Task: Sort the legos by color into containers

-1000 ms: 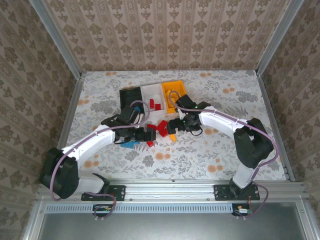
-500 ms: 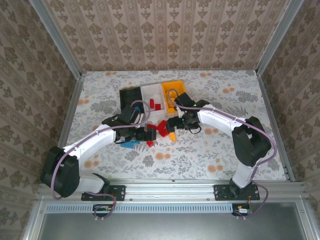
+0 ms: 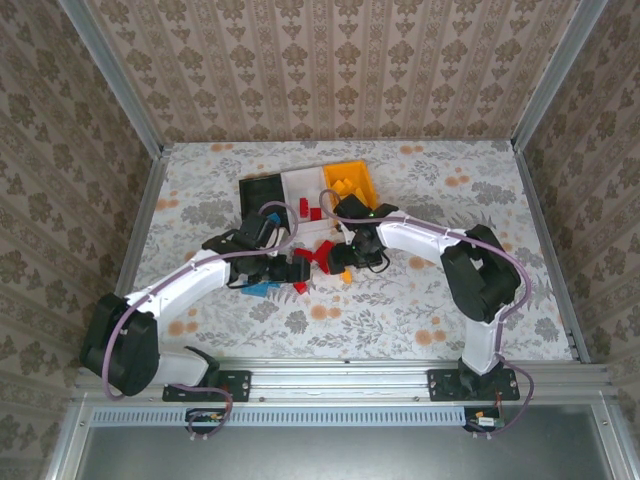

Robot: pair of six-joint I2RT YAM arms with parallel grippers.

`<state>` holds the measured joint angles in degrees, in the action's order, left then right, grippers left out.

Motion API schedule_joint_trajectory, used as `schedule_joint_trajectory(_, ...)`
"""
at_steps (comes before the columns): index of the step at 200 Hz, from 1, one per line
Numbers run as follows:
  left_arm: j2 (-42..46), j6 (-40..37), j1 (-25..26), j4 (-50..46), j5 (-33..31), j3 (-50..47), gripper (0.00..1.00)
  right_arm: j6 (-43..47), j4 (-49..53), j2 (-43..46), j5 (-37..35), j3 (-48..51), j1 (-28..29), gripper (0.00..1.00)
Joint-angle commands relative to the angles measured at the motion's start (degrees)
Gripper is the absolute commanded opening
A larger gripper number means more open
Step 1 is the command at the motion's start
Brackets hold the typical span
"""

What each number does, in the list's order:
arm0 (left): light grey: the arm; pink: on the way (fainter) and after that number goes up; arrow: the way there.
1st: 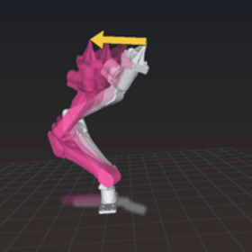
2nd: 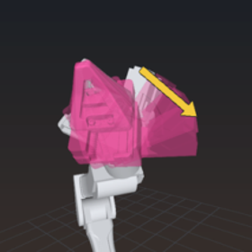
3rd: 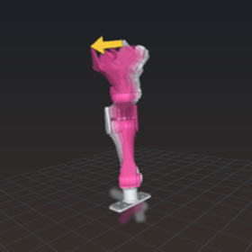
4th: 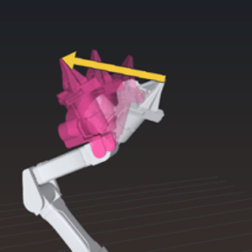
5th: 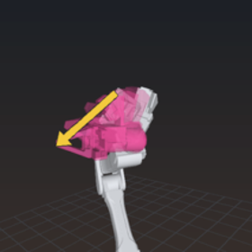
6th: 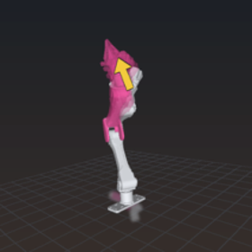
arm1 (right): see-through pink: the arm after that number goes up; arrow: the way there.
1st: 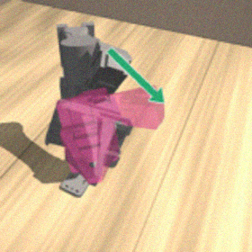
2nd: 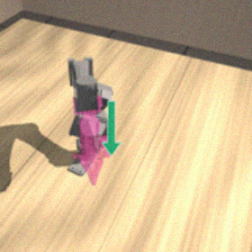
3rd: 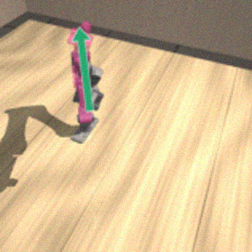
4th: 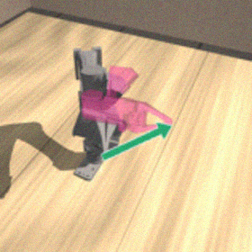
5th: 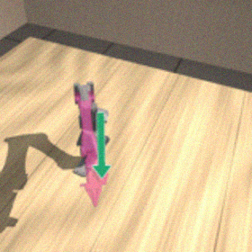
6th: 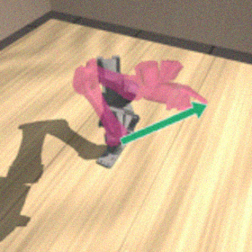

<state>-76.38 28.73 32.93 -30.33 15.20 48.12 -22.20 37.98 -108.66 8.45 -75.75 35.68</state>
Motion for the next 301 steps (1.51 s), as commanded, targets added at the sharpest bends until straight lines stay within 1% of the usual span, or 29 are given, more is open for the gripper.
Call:
schedule_joint_trajectory(1,1.65,-0.76,-0.41,-0.17,0.71,-0.93,1.0,0.2,2.2,-1.82,-0.09,-1.95,0.26,0.69)
schedule_joint_trajectory(33,2.35,-0.67,-0.58,-0.17,0.71,-1.37,1.0,0.06,2.41,-3.17,-0.83,-2.61,0.53,0.6)
schedule_joint_trajectory(50,2.62,-0.61,-0.76,-0.17,0.71,-1.74,1.0,-0.07,2.45,-3.52,-0.93,-2.58,0.53,0.52)
schedule_joint_trajectory(62,2.79,-0.6,-0.84,-0.17,0.71,-1.85,1.0,-0.17,2.39,-3.57,-1.06,-2.36,0.49,0.44)
schedule_joint_trajectory(84,3.09,-0.5,-0.85,-0.24,0.72,-1.99,1.0,-0.3,2.25,-3.11,-1.3,-1.75,0.53,0.36)
schedule_joint_trajectory(109,3.42,-0.3,-0.85,-0.25,0.71,-2.06,1.0,-0.42,2.28,-1.45,-2.21,-0.93,0.53,0.2)
schedule_joint_trajectory(136,3.99,-0.02,-0.85,-0.35,0.62,-2.07,1.0,-0.46,3.43,1.54,-3.76,-0.6,0.44,0.14)
schedule_joint_trajectory(152,4.52,0.01,-0.85,-0.59,0.45,-2.13,1.0,-0.36,4.4,3.91,-4.13,-0.83,-0.07,0.13)
schedule_joint_trajectory(173,6.07,0.18,-0.85,-0.74,-0.51,-2.43,1.0,0.17,5.63,8.24,-4.27,-1.82,-2.17,0.14)
schedule_joint_trajectory(199,8.55,0.45,-1.02,-0.7,-2.05,-3.19,1.0,1.6,6.79,12.96,-4.62,-6.06,-5.18,0.14)
schedule_joint_trajectory(219,10.14,0.93,-1.28,-0.28,-2.5,-3.79,1.0,3.39,5.62,14.26,-6.74,-10.49,-6.59,0.14)
schedule_joint_trajectory(233,11.0,1.24,-1.46,-0.15,-2.68,-4.25,1.0,4.74,2.9,13.8,-8.16,-12.84,-7.25,0.14)
schedule_joint_trajectory(246,11.71,1.42,-1.71,-0.08,-2.79,-4.72,1.0,5.21,-0.16,12.02,-8.95,-14.88,-8.13,0.14)
schedule_joint_trajectory(261,12.55,1.44,-2.07,-0.77,-2.89,-5.04,1.0,5.7,-1.57,7.61,-8.78,-18.85,-9.16,0.13)
schedule_joint_trajectory(280,14.16,1.17,-2.89,-2.23,-3.07,-5.57,1.0,6.52,-0.51,-0.17,-8.67,-26.46,-10.0,0.13)
schedule_joint_trajectory(301,16.51,0.85,-4.98,-4.24,-2.99,-6.48,1.0,7.5,1.85,-9.16,-9.12,-35.6,-10.43,0.14)
